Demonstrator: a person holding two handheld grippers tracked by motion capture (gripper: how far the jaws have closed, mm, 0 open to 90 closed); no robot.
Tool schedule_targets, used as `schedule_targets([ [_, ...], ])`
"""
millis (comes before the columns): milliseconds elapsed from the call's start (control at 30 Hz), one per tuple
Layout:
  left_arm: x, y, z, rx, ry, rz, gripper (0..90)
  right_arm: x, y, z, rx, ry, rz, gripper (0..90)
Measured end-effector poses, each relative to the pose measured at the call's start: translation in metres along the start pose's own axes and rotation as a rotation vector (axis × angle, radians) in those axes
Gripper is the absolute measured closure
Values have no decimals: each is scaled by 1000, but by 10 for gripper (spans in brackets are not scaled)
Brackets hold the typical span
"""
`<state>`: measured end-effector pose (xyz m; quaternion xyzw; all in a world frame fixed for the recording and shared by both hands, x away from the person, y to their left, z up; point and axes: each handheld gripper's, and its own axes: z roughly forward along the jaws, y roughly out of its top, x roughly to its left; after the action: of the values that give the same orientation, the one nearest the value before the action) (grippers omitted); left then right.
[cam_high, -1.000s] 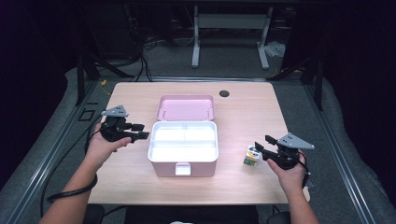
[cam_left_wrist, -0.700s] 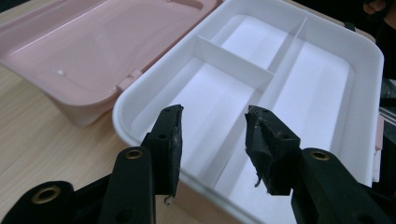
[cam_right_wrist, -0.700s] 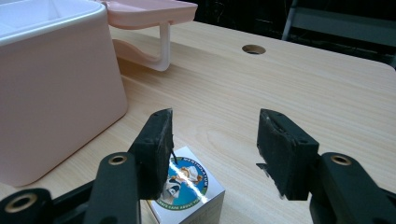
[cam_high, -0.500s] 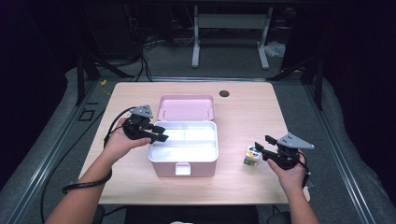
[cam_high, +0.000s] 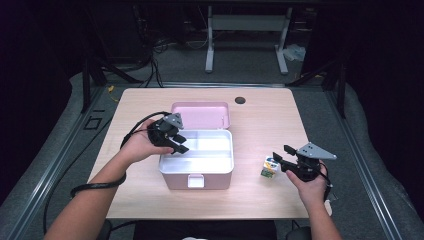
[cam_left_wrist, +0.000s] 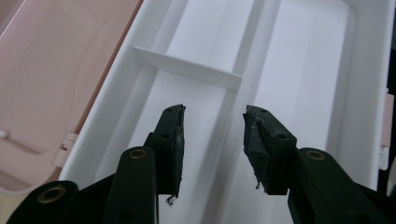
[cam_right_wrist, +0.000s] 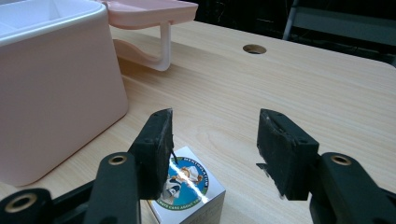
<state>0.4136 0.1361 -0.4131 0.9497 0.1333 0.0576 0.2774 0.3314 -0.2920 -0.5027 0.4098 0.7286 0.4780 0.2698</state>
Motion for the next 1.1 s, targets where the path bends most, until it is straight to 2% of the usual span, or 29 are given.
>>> schedule_targets([
  [33,-1,6,1,29,-13,11,589,0,0,0,-2,1,-1,457],
  [100,-1,10,1,47,-17,23,601,0,0,0,-1,1,-2,457],
  [133,-1,17,2,78,-19,40,605,0,0,0,0,2,-1,456],
  [200,-1,20,3,95,-21,51,612,0,0,0,0,2,-1,456],
  [233,0,25,3,119,-32,72,650,0,0,0,-1,4,-2,457],
  [400,0,34,6,159,-47,85,679,0,0,0,-2,4,0,457],
  [467,1,40,9,193,-60,100,702,0,0,0,-2,4,1,457],
  [1033,4,39,17,254,-99,104,778,-1,0,0,-3,5,0,457],
  [1100,4,41,20,277,-106,115,783,0,0,1,-3,6,0,457],
])
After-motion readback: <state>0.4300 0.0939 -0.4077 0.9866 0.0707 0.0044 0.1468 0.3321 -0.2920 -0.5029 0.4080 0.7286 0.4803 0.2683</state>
